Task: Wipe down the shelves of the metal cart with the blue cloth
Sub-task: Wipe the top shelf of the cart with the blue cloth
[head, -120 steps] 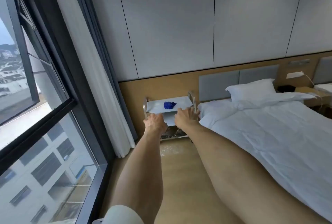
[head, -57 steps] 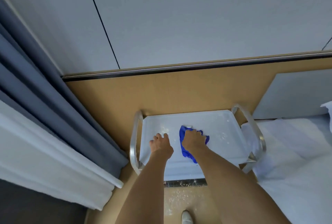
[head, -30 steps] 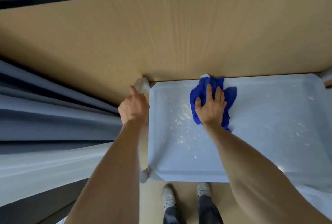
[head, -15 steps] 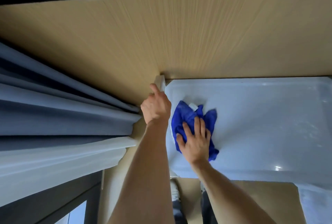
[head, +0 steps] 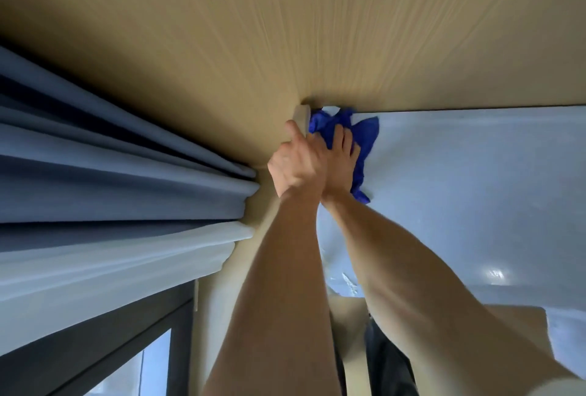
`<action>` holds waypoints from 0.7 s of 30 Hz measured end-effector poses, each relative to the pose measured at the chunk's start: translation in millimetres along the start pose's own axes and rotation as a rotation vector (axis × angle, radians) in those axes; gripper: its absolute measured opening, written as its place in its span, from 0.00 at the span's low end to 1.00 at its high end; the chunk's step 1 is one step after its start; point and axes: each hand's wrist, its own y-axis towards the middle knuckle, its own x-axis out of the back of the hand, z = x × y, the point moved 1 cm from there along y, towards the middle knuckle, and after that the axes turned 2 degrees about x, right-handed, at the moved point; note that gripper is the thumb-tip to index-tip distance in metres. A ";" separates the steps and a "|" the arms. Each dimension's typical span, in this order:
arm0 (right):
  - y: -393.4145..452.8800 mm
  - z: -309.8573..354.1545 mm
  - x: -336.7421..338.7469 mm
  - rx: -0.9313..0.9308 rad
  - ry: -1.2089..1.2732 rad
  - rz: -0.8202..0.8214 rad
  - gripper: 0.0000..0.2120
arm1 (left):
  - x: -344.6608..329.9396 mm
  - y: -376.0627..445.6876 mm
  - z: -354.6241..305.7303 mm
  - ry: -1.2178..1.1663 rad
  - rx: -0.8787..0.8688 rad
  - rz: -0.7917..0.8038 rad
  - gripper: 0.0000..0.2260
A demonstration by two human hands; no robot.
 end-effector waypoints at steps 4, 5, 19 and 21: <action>-110.7 -19.8 -1.0 0.215 0.063 0.089 0.22 | 7.1 -3.2 -2.3 -0.020 -0.037 0.018 0.15; -143.2 -30.2 -4.1 0.225 0.051 0.109 0.20 | 6.9 -3.9 -2.2 -0.021 -0.044 0.005 0.15; -15.3 -30.1 0.3 0.018 0.061 0.043 0.22 | 3.3 -1.9 -2.9 -0.033 -0.029 0.040 0.17; 8.4 -13.1 -1.1 -0.038 0.038 0.081 0.24 | 4.4 -1.1 -2.5 -0.020 -0.022 0.041 0.17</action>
